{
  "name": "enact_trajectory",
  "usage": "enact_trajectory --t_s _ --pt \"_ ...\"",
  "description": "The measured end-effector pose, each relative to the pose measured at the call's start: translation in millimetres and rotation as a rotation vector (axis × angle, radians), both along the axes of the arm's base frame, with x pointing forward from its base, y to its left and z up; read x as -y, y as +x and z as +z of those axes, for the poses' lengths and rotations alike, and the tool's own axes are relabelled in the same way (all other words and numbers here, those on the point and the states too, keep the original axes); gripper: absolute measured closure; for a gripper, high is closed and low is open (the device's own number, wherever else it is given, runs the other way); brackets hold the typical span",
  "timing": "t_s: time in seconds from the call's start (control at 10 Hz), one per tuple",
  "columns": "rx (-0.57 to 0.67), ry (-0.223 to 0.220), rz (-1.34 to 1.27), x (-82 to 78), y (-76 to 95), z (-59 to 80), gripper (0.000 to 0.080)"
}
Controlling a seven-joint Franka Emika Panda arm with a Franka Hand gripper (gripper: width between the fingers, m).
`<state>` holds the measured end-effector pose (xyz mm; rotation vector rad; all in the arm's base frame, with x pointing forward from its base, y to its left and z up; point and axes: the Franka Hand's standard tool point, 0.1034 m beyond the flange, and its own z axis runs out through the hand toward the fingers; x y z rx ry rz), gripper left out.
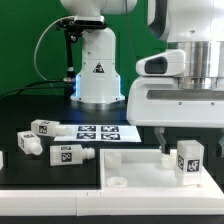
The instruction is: Assemble one leg
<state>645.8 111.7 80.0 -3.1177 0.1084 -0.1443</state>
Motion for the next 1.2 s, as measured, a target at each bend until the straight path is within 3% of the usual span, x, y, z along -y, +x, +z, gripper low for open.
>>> enact_trajectory --t_s 0.1,0.3,0.5,0.6,0.7,1.2 --pt "-0.022 -0.013 0.168 0.8 1.1 2.1 0.0151" --pt "-0.015 -0.010 0.130 1.1 1.8 1.4 0.0151" --pt "-0.015 -0.010 0.127 1.5 1.9 1.4 0.0408" --pt "-0.017 0.000 0.026 1.0 1.8 1.3 0.0408" --pt "-0.018 0.004 -0.019 1.2 1.8 1.2 0.0515" --pt "0.005 0.051 -0.768 7.5 1.0 -0.4 0.0515"
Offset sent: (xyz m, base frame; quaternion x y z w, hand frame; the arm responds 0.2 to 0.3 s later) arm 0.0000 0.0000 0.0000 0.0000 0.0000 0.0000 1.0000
